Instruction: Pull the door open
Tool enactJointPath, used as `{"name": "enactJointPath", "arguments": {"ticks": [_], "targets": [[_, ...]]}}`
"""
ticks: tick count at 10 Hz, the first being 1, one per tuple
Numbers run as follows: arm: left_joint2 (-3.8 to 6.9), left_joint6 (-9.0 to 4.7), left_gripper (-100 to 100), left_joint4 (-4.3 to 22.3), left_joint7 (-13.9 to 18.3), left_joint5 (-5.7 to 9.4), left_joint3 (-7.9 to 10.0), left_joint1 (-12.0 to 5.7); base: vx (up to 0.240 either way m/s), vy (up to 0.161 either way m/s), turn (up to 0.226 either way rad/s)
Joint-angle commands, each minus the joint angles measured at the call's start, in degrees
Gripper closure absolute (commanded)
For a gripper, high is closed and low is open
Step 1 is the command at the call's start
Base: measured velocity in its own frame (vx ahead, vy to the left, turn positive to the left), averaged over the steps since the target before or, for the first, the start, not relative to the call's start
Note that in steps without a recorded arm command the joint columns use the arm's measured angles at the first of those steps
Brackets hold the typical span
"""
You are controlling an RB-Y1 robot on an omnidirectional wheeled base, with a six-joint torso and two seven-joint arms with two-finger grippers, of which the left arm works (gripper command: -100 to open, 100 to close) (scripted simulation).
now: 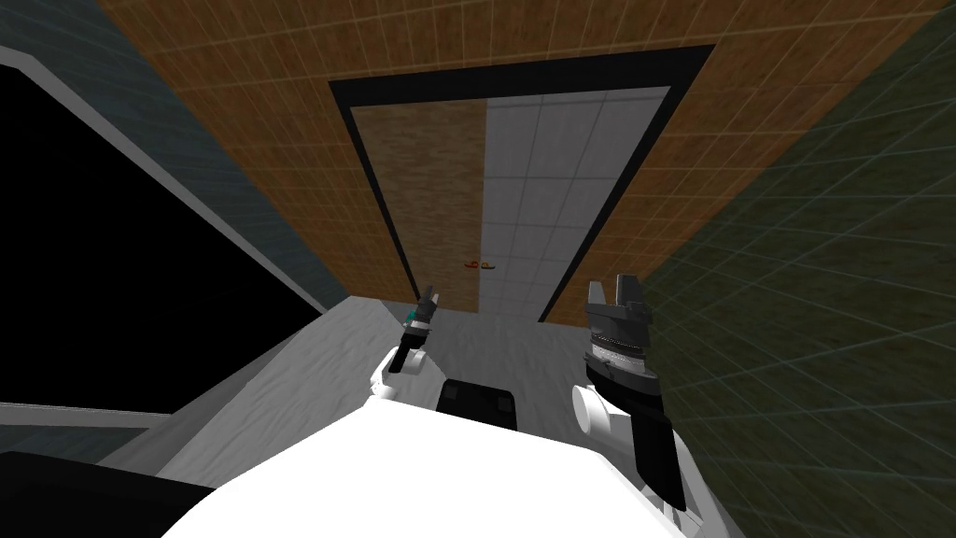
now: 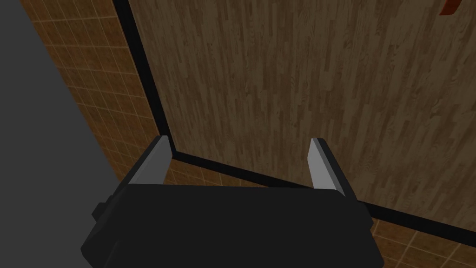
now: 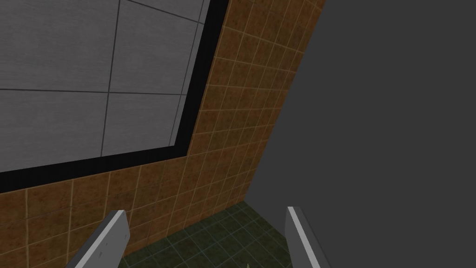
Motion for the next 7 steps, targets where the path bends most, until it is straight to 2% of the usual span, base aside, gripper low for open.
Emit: {"name": "enactJointPath", "arguments": {"ticks": [1,7], "targets": [[0.35,-0.93,-100,2.8,0.2,0.39,-0.11,-0.97,0.102,-0.034,-0.015],[1.78,-3.37,-100,12.4,1.1,1.93,-0.38,-4.47,0.099,-0.028,-0.015]]}}
